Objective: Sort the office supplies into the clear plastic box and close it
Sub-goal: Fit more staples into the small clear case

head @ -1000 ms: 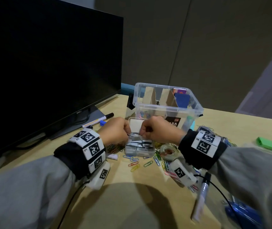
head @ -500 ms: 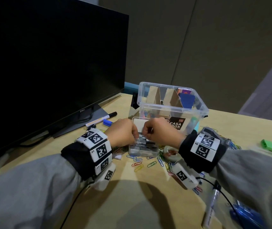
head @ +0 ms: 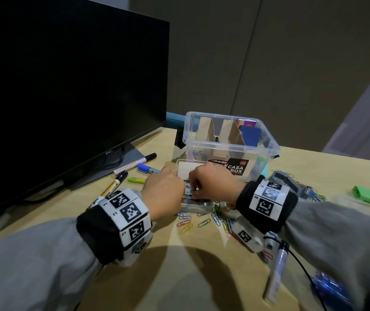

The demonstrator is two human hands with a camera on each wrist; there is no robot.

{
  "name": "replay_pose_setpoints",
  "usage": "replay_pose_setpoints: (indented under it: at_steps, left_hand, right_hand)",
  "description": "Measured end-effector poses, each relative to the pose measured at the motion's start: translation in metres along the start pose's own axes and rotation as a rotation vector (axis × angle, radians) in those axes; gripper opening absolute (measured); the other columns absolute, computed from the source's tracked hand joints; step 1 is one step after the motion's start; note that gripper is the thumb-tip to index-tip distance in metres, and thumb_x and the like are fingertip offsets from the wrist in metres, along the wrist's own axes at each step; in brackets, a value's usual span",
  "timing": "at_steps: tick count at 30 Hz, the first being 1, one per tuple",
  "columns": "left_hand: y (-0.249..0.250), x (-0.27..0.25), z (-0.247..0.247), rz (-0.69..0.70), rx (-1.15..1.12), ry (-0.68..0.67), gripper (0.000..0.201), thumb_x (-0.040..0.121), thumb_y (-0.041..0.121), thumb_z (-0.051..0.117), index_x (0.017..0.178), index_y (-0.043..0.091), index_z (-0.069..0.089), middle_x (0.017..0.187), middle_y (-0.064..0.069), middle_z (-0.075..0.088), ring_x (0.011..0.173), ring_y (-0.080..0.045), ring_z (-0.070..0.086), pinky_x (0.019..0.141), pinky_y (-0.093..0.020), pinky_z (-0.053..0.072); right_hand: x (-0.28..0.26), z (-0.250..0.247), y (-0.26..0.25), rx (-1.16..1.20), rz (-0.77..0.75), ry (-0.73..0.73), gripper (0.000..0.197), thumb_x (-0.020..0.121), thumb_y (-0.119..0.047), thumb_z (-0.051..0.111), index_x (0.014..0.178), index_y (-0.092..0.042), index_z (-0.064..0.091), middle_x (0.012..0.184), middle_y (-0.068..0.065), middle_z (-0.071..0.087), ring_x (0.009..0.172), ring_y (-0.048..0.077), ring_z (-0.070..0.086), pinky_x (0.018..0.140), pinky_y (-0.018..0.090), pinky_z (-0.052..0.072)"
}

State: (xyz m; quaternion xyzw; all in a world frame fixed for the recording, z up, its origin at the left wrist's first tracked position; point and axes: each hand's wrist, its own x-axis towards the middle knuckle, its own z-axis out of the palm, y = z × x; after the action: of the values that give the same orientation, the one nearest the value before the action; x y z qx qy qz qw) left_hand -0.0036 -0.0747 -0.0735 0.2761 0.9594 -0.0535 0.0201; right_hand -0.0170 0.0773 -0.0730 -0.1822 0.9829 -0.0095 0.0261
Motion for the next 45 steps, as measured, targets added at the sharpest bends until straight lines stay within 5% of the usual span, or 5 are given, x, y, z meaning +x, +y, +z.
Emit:
replay_pose_setpoints:
  at_steps: [7,20,30,40,45]
  left_hand:
    - [-0.003,0.002,0.003,0.020,-0.022,-0.015,0.025,0.096,0.018,0.045,0.114,0.017,0.062,0.114,0.002,0.055,0.113,-0.023,0.038,0.070,-0.032,0.037]
    - [-0.004,0.005,0.007,0.021,-0.073,-0.042,0.025,0.096,0.020,0.046,0.115,0.016,0.061,0.117,0.000,0.054,0.101,-0.021,0.043,0.071,-0.034,0.039]
    - [0.002,0.012,-0.005,0.063,-0.226,0.286,0.023,0.095,0.026,0.050,0.112,0.021,0.064,0.117,0.002,0.055,0.106,-0.018,0.051,0.070,-0.029,0.039]
    - [0.024,0.051,-0.029,0.061,-0.379,0.566,0.034,0.093,0.025,0.058,0.127,0.021,0.053,0.123,0.003,0.051,0.114,-0.013,0.047,0.095,-0.030,0.039]
    - [0.034,0.077,-0.038,0.058,-0.341,0.509,0.041,0.097,0.041,0.050,0.135,0.024,0.049,0.136,0.004,0.048,0.128,-0.015,0.041,0.109,-0.040,0.030]
  right_hand:
    - [0.003,0.002,-0.001,-0.038,0.013,0.051,0.012,0.090,-0.024,0.059,0.097,-0.018,0.066,0.094,0.004,0.066,0.089,0.024,0.061,0.075,0.035,0.053]
    - [0.002,0.001,0.002,-0.030,0.035,0.072,0.015,0.090,-0.031,0.061,0.094,-0.017,0.066,0.090,0.004,0.065,0.084,0.025,0.061,0.067,0.031,0.049]
    - [-0.032,-0.022,0.043,-0.016,0.122,0.056,0.010,0.091,-0.019,0.058,0.092,-0.017,0.067,0.087,0.001,0.065,0.081,0.021,0.062,0.075,0.036,0.055]
    - [-0.068,-0.016,0.094,-0.070,0.299,-0.161,0.017,0.087,-0.016,0.065,0.103,-0.022,0.069,0.098,-0.002,0.066,0.081,0.016,0.055,0.075,0.029,0.052]
    - [-0.074,-0.010,0.109,-0.090,0.367,-0.173,0.024,0.088,-0.011,0.061,0.109,-0.020,0.067,0.103,0.003,0.066,0.085,0.020,0.056,0.072,0.026,0.045]
